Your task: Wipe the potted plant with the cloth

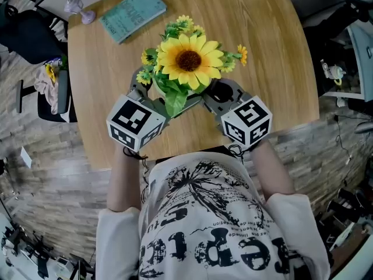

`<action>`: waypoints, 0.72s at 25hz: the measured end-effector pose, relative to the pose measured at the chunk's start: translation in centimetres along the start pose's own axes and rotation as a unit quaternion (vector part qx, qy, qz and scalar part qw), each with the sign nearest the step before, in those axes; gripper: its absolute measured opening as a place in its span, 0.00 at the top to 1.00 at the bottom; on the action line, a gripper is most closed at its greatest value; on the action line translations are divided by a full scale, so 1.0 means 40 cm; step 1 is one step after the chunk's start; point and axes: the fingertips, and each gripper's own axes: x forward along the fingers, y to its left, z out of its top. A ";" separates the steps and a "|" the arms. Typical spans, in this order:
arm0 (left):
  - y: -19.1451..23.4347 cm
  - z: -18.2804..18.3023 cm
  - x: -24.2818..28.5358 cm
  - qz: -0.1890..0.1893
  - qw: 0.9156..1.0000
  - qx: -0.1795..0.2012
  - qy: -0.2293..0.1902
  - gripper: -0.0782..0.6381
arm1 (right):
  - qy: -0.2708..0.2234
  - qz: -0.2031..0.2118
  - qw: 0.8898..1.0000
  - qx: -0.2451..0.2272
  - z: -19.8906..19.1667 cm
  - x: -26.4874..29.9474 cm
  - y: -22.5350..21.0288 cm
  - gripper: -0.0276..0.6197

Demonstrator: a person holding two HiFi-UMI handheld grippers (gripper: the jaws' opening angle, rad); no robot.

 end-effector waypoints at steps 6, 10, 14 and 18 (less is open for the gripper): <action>-0.015 0.023 0.008 -0.025 1.000 -0.003 -0.010 0.15 | -0.008 0.018 0.998 -0.053 0.016 0.023 0.034 0.84; -0.003 0.024 0.018 -0.026 1.000 0.010 -0.006 0.15 | 0.002 0.020 0.996 -0.082 0.011 0.066 0.060 0.84; 0.015 0.041 0.019 -0.023 1.000 0.006 -0.013 0.15 | -0.001 0.037 0.997 -0.073 0.026 0.074 0.073 0.84; 0.033 0.049 0.021 -0.014 1.000 -0.015 -0.020 0.15 | 0.013 0.042 0.996 -0.079 0.027 0.076 0.086 0.84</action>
